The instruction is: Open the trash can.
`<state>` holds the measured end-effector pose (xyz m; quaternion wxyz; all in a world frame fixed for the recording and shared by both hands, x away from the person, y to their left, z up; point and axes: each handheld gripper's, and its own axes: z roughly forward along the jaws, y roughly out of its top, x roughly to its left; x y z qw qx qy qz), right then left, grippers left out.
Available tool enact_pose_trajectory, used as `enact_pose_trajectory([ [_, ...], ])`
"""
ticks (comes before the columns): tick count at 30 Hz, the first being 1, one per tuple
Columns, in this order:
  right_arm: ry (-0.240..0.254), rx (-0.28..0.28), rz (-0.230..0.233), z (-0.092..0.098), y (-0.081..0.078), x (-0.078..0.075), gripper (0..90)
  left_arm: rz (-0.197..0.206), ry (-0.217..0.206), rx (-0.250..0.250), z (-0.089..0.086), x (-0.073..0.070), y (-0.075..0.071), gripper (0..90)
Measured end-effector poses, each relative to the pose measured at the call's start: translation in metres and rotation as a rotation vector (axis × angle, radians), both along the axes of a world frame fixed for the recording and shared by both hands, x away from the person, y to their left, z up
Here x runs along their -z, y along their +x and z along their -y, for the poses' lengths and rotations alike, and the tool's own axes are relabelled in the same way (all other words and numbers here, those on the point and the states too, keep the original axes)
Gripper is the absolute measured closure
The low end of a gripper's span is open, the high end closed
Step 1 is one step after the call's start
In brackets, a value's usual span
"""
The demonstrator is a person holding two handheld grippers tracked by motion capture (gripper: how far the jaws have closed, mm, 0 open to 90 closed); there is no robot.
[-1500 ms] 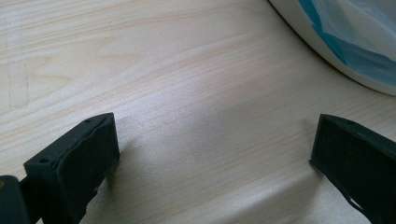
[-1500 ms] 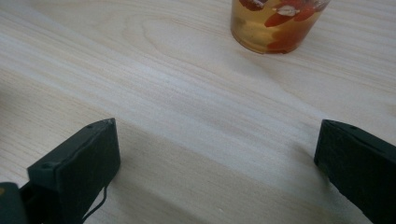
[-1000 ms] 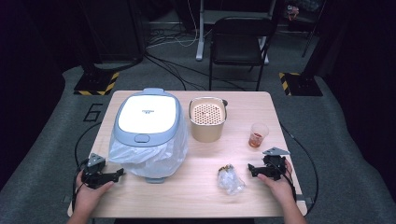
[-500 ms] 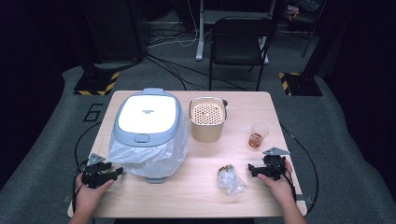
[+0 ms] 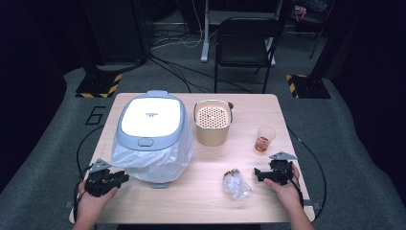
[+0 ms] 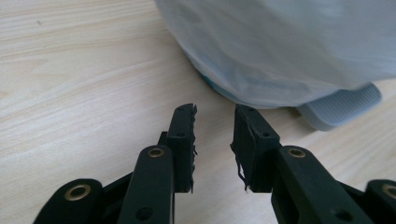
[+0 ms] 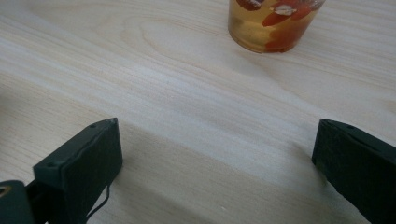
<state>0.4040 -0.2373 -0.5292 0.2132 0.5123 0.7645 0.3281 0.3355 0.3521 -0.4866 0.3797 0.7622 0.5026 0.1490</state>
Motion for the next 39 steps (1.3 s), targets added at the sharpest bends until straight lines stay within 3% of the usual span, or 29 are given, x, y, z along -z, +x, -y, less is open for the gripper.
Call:
enact_pose_trajectory([
  [4, 0.000, 0.016, 0.014, 0.001, -0.002, 0.000, 7.5, -0.022, -0.049, 0.013, 0.005, -0.007, -0.009, 74.7],
  [6, 0.010, 0.025, 0.025, 0.001, -0.004, -0.001, 13.6, -0.007, -0.059, 0.024, 0.008, -0.010, -0.014, 76.1],
  [15, 0.009, 0.023, 0.019, 0.001, -0.005, -0.002, 14.9, 0.034, -0.093, 0.094, 0.031, -0.014, -0.026, 80.5],
  [17, 0.013, 0.028, 0.019, 0.001, -0.005, -0.003, 15.6, 0.053, -0.075, 0.119, 0.037, -0.012, -0.024, 81.2],
  [19, 0.010, 0.026, 0.020, 0.001, -0.005, -0.003, 16.2, 0.045, -0.056, 0.143, 0.042, -0.011, -0.021, 81.7],
  [25, 0.006, 0.023, 0.020, 0.001, -0.006, -0.003, 17.7, 0.045, -0.050, 0.170, 0.054, -0.006, -0.019, 84.8],
  [28, 0.007, 0.024, 0.021, 0.000, -0.006, -0.003, 18.8, 0.061, -0.060, 0.164, 0.060, -0.004, -0.019, 84.7],
  [32, 0.006, 0.019, 0.022, 0.001, -0.007, -0.003, 20.5, 0.114, -0.035, 0.172, 0.069, -0.001, -0.019, 86.5],
  [37, 0.011, 0.025, 0.022, -0.001, -0.007, -0.004, 21.6, 0.071, -0.033, 0.201, 0.080, 0.004, -0.014, 88.2],
  [38, 0.010, 0.022, 0.022, -0.001, -0.007, -0.004, 21.6, 0.076, -0.041, 0.194, 0.083, 0.006, -0.014, 88.2],
  [39, 0.009, 0.020, 0.018, -0.001, -0.008, -0.004, 21.8, 0.088, -0.019, 0.190, 0.083, 0.007, -0.012, 88.2],
])
